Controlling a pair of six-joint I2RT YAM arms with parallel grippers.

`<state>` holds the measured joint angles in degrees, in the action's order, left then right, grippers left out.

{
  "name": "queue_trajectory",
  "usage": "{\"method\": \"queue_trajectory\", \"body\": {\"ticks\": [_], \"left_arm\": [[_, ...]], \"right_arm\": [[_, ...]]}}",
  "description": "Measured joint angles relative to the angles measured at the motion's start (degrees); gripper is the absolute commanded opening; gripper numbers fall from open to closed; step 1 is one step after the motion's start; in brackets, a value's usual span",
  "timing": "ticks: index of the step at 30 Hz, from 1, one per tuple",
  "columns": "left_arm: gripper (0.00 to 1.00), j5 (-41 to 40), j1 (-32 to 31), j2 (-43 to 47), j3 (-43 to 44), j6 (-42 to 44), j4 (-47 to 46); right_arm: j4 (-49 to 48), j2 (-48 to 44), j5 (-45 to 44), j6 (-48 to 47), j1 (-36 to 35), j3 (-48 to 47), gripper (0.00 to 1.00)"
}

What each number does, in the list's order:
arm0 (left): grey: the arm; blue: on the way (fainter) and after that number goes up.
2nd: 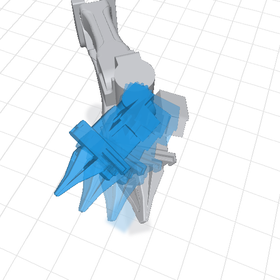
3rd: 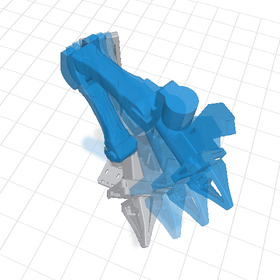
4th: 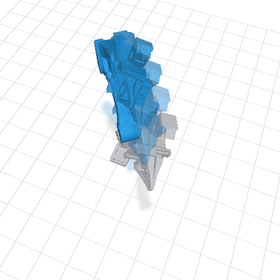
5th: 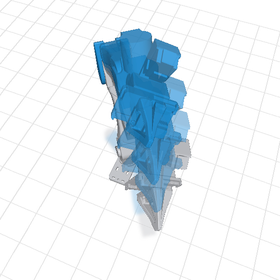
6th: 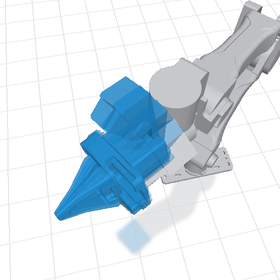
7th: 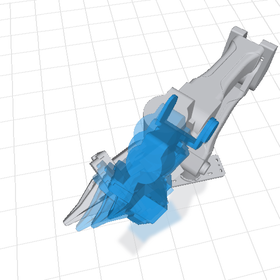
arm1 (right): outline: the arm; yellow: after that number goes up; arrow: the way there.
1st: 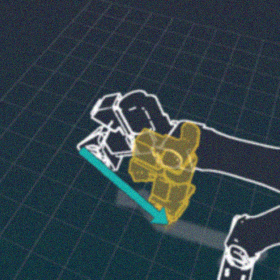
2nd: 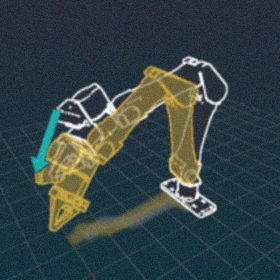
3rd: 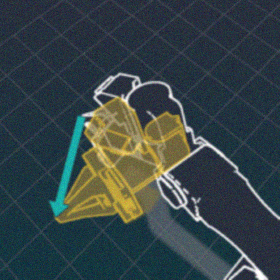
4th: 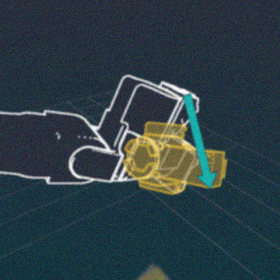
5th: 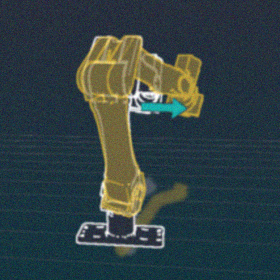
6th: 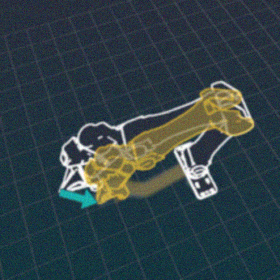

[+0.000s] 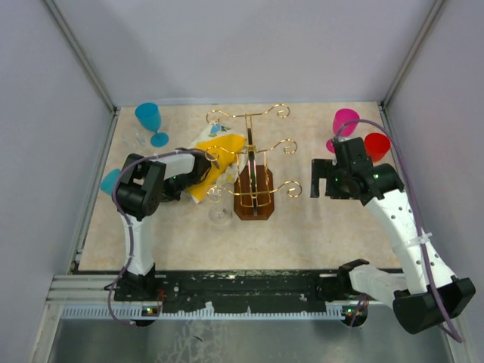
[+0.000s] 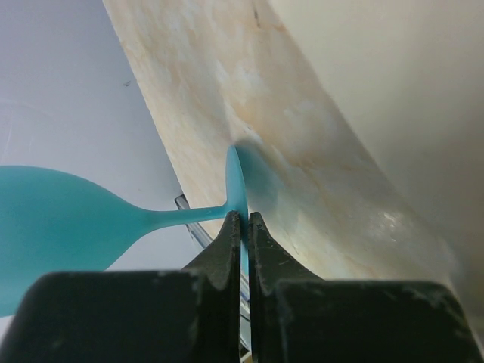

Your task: Take the wine glass off the wine glass rack

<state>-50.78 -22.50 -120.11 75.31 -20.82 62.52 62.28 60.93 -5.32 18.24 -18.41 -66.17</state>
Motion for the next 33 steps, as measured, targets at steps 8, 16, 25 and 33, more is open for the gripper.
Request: {"method": "queue_trajectory", "body": {"ticks": [8,16,25,33], "left_arm": [[0.06,1.6,-1.8,0.0,0.0,-0.8,-0.9],[0.24,4.5,-2.2,0.0,-0.2,-1.8,-3.7],[0.37,5.9,-2.3,2.9,-2.9,-1.6,-6.0],[0.49,11.2,-2.3,8.1,-5.6,-1.6,-9.0]], "right_arm": [[4.4,-1.2,-2.4,-0.2,0.1,-6.7,0.99],[5.4,-2.1,-2.6,-0.7,0.2,-10.1,0.99],[5.4,-2.1,-2.1,-0.7,0.2,-10.1,0.99],[5.3,-2.1,-1.4,-0.7,0.2,-10.0,0.99]]}}
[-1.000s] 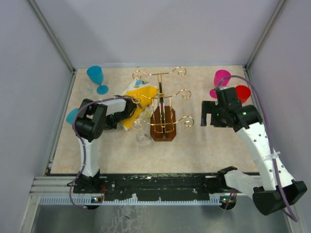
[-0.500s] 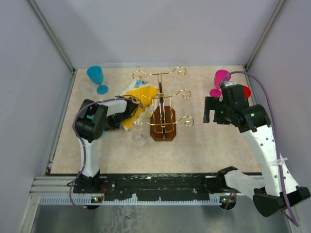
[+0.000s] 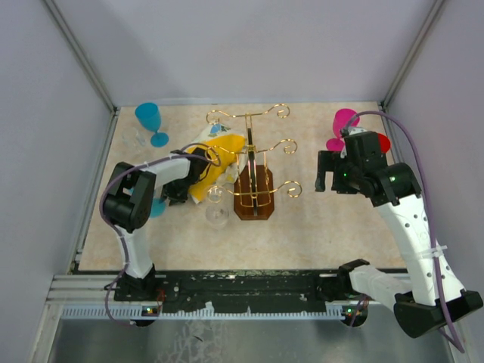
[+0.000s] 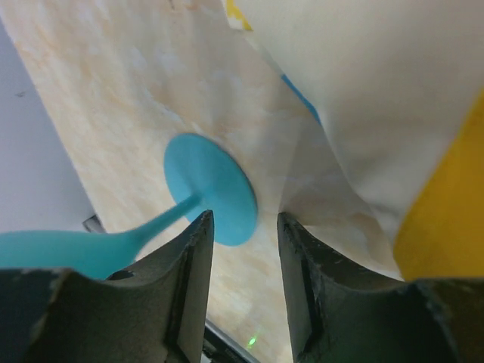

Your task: Take the wine glass off the wine glass rack

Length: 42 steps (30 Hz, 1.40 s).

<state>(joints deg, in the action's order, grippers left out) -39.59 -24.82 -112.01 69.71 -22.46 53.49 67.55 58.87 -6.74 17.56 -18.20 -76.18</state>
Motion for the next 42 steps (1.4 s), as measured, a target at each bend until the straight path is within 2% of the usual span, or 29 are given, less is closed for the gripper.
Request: {"method": "queue_trajectory", "body": {"ticks": [12,21,28,42], "left_arm": [[0.53,12.5,0.0,7.2,-3.0,-1.5,-10.0],[0.58,20.7,0.0,9.7,-4.9,-3.6,-16.5],[0.59,23.8,0.7,10.0,-5.1,-4.2,-17.6],[0.63,25.7,1.2,16.1,-4.7,-4.1,-14.8]], "right_arm": [[-0.1,0.0,0.7,-0.2,0.0,0.0,0.98],[-0.6,-0.8,4.4,-1.0,0.0,-4.1,0.79],[-1.2,-1.4,9.5,-1.0,0.0,-5.6,0.80],[-1.5,-1.5,10.8,-0.8,0.0,-5.7,0.85]]}}
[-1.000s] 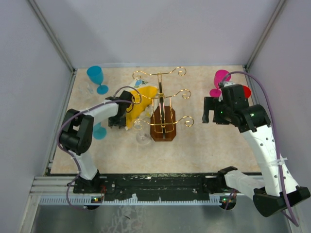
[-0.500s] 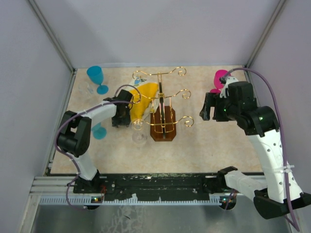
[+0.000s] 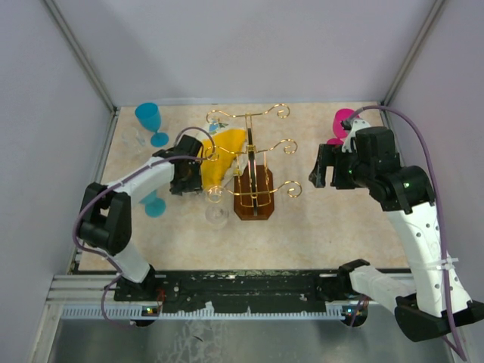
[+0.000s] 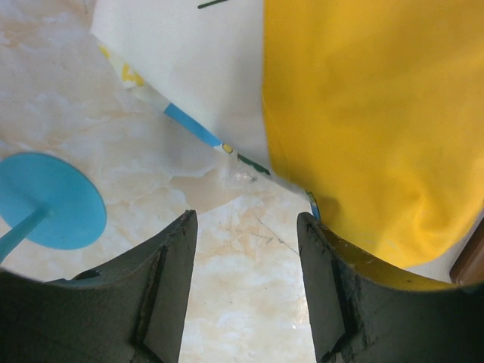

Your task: Take the wine glass off the wine glass rack

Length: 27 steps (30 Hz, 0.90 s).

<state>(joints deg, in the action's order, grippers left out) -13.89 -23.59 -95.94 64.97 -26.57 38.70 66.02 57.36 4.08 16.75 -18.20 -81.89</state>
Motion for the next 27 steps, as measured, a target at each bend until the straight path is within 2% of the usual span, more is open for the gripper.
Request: {"method": "queue_trajectory", "body": {"ticks": [6,13,18,22,27], "left_arm": [[0.65,0.0,1.3,0.6,1.6,0.6,3.1],[0.65,0.3,4.5,3.9,2.8,1.0,6.7],[0.65,0.5,6.5,5.4,3.8,1.4,7.6],[0.66,0.8,7.6,5.9,3.9,1.3,8.0],[0.66,1.9,9.0,5.9,4.6,1.3,8.5]], "right_arm": [[0.0,0.0,0.0,0.0,0.0,0.0,0.85],[0.0,0.0,3.2,0.4,0.0,0.0,0.77],[-1.2,-0.1,10.0,2.7,-1.3,-0.5,0.70],[-6.1,-0.4,15.1,7.8,-7.3,0.2,0.70],[-12.0,-0.3,16.2,14.0,-19.1,1.8,0.69]]}}
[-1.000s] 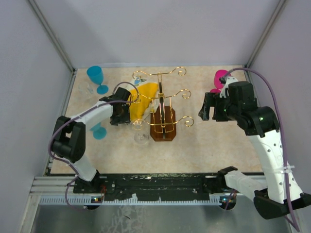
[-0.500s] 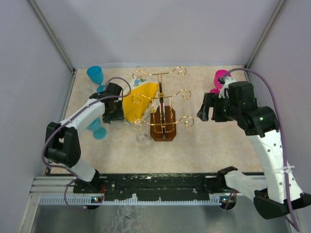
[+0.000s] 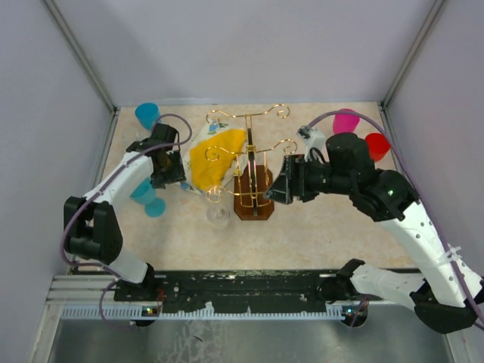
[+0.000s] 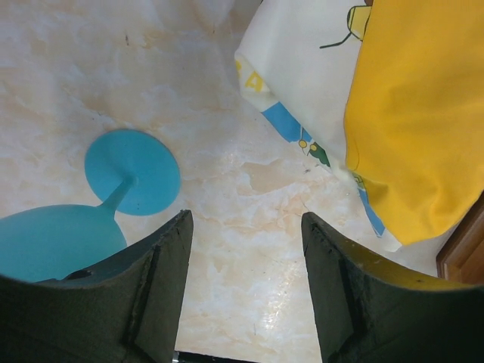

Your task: Take the wine glass off the wine glass rack

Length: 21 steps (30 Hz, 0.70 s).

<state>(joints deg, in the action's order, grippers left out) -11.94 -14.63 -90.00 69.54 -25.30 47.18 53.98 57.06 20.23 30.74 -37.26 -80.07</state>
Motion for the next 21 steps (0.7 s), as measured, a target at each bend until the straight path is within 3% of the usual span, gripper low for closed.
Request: {"method": "queue_trajectory", "body": {"ticks": [8,21], "left_arm": [[0.65,2.7,0.7,4.0,0.5,-0.2,-0.6],[0.65,7.0,2.3,8.2,0.8,-0.5,-1.7]], "right_arm": [[-6.8,4.6,-1.2,5.0,-11.1,0.2,0.67],[-14.6,11.3,-0.3,10.0,-12.1,3.6,0.56]]}}
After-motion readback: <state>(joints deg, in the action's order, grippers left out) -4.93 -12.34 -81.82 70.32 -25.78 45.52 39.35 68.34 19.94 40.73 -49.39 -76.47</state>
